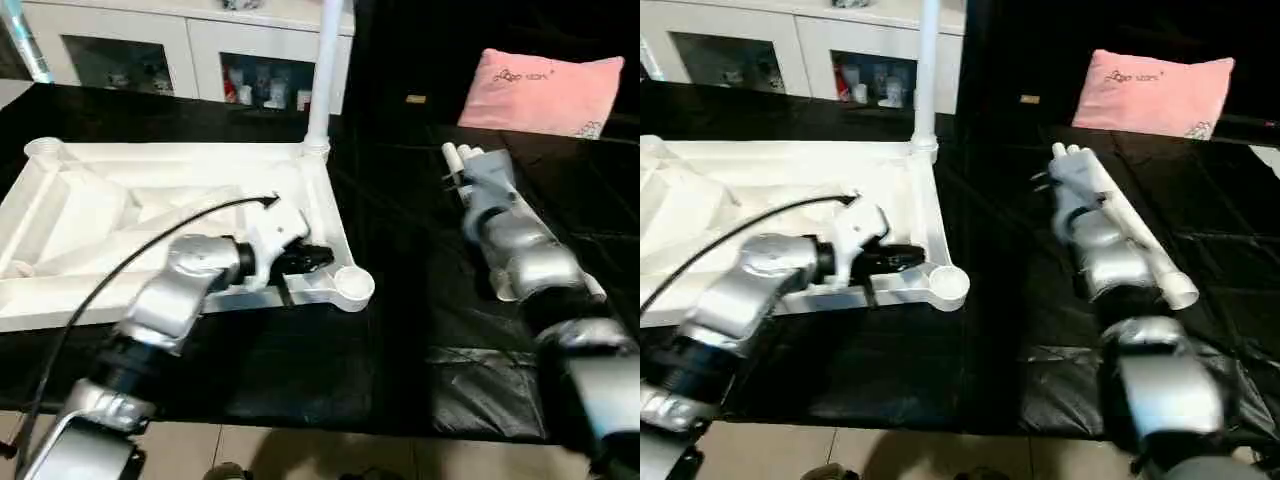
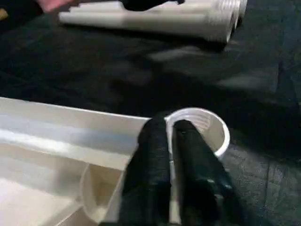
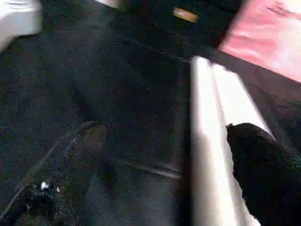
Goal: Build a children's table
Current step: Rotate table base, then pick table leg
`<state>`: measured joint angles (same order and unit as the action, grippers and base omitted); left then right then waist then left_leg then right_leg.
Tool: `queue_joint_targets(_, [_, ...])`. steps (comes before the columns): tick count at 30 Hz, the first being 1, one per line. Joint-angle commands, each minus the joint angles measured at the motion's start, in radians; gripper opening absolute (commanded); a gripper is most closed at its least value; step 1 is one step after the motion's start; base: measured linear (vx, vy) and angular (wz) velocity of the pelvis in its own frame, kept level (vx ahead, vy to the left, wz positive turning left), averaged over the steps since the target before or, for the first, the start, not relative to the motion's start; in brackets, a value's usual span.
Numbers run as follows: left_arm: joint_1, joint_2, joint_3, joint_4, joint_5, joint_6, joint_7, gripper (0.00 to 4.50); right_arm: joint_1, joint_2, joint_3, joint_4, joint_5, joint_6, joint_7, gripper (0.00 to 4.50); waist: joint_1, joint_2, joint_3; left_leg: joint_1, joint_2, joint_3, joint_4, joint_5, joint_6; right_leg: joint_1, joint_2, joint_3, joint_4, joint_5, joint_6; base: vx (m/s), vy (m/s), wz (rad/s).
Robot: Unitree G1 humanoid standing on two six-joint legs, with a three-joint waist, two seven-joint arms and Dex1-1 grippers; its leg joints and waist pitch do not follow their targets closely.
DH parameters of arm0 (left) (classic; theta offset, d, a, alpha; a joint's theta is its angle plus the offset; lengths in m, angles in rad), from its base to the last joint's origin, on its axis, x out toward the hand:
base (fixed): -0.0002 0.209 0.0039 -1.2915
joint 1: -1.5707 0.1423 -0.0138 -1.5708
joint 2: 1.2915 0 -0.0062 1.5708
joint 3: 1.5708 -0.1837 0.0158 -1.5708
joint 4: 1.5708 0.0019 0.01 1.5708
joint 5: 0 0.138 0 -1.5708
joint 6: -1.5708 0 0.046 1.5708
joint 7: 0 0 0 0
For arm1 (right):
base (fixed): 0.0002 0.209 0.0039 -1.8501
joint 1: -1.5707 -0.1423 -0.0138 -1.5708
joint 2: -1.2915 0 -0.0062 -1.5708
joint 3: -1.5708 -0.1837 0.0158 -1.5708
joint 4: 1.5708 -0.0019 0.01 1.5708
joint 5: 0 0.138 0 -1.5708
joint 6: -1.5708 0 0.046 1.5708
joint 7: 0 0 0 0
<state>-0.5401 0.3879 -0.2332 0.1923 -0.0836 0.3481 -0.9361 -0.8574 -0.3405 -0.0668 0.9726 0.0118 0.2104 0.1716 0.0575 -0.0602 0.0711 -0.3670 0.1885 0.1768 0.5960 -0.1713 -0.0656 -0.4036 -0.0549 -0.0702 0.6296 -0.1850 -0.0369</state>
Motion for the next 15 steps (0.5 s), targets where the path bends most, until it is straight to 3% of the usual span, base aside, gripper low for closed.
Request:
queue_joint_targets(1, [0.017, 0.021, 0.022, -0.058, -0.018, 0.026, -0.024, 0.48, -0.021, -0.013, -0.016, 0.062, 0.015, 0.034, -0.012, 4.50, 0.001, 0.012, -0.078, 0.008, 0.032, -0.010, -0.059, -0.211, -0.024, 0.059, -0.077, 0.055, -0.076, -0.190, -0.173, 0.000, 0.000, 0.00])
queue_joint_targets(2, [0.034, 0.041, 0.030, -0.092, -0.032, 0.037, -0.037, 0.77, -0.040, -0.024, -0.023, 0.099, 0.014, 0.039, -0.020, 4.50, 0.001, 0.016, -0.078, 0.007, 0.033, -0.011, -0.059, -0.201, -0.020, 0.058, -0.078, 0.054, -0.075, -0.175, -0.178, 0.000, 0.000, 0.00])
queue_joint_targets(5, [0.072, 0.085, 0.050, -0.177, -0.063, 0.076, -0.053, 0.89, -0.076, -0.037, -0.053, 0.169, 0.027, 0.038, -0.022, 4.50, -0.003, 0.021, -0.078, 0.007, 0.036, -0.011, -0.058, -0.206, -0.023, 0.056, -0.078, 0.053, -0.068, -0.144, -0.203, 0.000, 0.000, 0.00])
queue_joint_targets(6, [0.092, 0.106, 0.063, -0.224, -0.077, 0.105, -0.059, 1.02, -0.090, -0.041, -0.066, 0.199, 0.035, 0.034, -0.027, 4.50, 0.001, 0.030, -0.077, 0.009, 0.035, -0.011, -0.058, -0.218, -0.025, 0.055, -0.077, 0.053, -0.068, -0.145, -0.206, 0.000, 0.000, 0.00])
queue_joint_targets(9, [0.122, 0.137, 0.086, -0.291, -0.103, 0.159, -0.066, 1.32, -0.106, -0.046, -0.083, 0.240, 0.041, 0.022, -0.039, 4.50, 0.004, 0.033, -0.075, 0.010, 0.036, -0.011, -0.057, -0.232, -0.028, 0.054, -0.078, 0.053, -0.067, -0.158, -0.218, 0.000, 0.000, 0.00])
queue_joint_targets(10, [0.146, 0.165, 0.106, -0.331, -0.116, 0.185, -0.072, 1.32, -0.111, -0.048, -0.091, 0.259, 0.042, 0.017, -0.056, 4.50, 0.010, 0.047, -0.073, 0.011, 0.036, -0.013, -0.057, -0.239, -0.033, 0.053, -0.080, 0.052, -0.067, -0.164, -0.219, 0.000, 0.000, 0.00])
queue_joint_targets(11, [0.161, 0.181, 0.114, -0.351, -0.119, 0.195, -0.079, 1.32, -0.112, -0.048, -0.097, 0.264, 0.047, 0.017, -0.062, 4.50, 0.009, 0.043, -0.073, 0.008, 0.035, -0.012, -0.058, -0.242, -0.031, 0.054, -0.078, 0.052, -0.068, -0.164, -0.219, 0.000, 0.000, 0.00])
queue_joint_targets(13, [0.187, 0.215, 0.122, -0.389, -0.129, 0.223, -0.090, 1.67, -0.117, -0.051, -0.104, 0.284, 0.053, 0.021, -0.070, 4.50, 0.012, 0.048, -0.072, 0.008, 0.033, -0.012, -0.057, -0.241, -0.028, 0.053, -0.077, 0.052, -0.069, -0.172, -0.217, 0.000, 0.000, 0.00])
queue_joint_targets(15, [0.202, 0.236, 0.127, -0.416, -0.134, 0.241, -0.092, 1.73, -0.121, -0.051, -0.109, 0.300, 0.056, 0.034, -0.069, 4.50, 0.013, 0.048, -0.071, 0.008, 0.031, -0.011, -0.057, -0.244, -0.025, 0.053, -0.076, 0.051, -0.070, -0.185, -0.215, 0.000, 0.000, 0.00])
